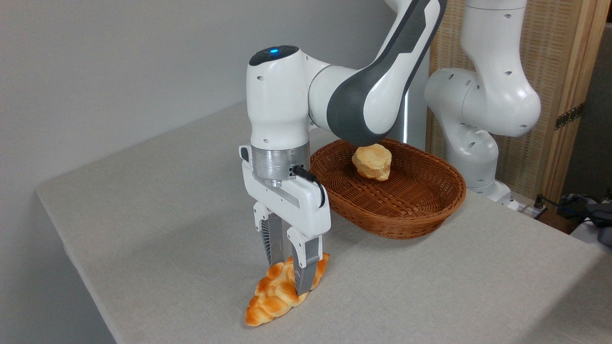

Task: Put bread into the basket
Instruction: 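Close the gripper on the middle of the braided roll, then lift the braided roll and carry it over the wicker basket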

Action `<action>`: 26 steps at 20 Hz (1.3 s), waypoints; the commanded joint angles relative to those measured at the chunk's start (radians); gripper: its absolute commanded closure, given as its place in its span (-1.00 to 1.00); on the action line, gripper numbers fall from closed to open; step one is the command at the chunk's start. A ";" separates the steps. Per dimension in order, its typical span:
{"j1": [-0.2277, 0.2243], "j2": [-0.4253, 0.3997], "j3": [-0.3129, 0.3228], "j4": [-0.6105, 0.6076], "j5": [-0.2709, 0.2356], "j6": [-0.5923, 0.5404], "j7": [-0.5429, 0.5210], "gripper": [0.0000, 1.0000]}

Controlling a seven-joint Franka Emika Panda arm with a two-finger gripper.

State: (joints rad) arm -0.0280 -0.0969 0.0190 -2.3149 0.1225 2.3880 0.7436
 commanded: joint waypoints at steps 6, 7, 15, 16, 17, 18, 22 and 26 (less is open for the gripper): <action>-0.006 0.000 0.003 -0.011 0.014 0.026 0.016 0.23; -0.006 0.000 0.003 -0.012 0.014 0.026 0.016 0.23; -0.006 -0.004 0.003 -0.011 0.012 0.014 0.019 0.24; -0.006 -0.009 0.003 -0.008 0.005 0.005 0.019 0.25; -0.006 -0.015 0.003 -0.005 0.000 -0.003 0.017 0.25; -0.006 -0.018 0.003 -0.003 0.000 -0.007 0.017 0.25; -0.004 -0.067 0.007 0.017 -0.041 -0.064 0.016 0.26; -0.006 -0.177 0.007 0.045 -0.099 -0.231 0.016 0.29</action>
State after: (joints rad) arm -0.0282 -0.1697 0.0196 -2.2801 0.0698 2.2883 0.7469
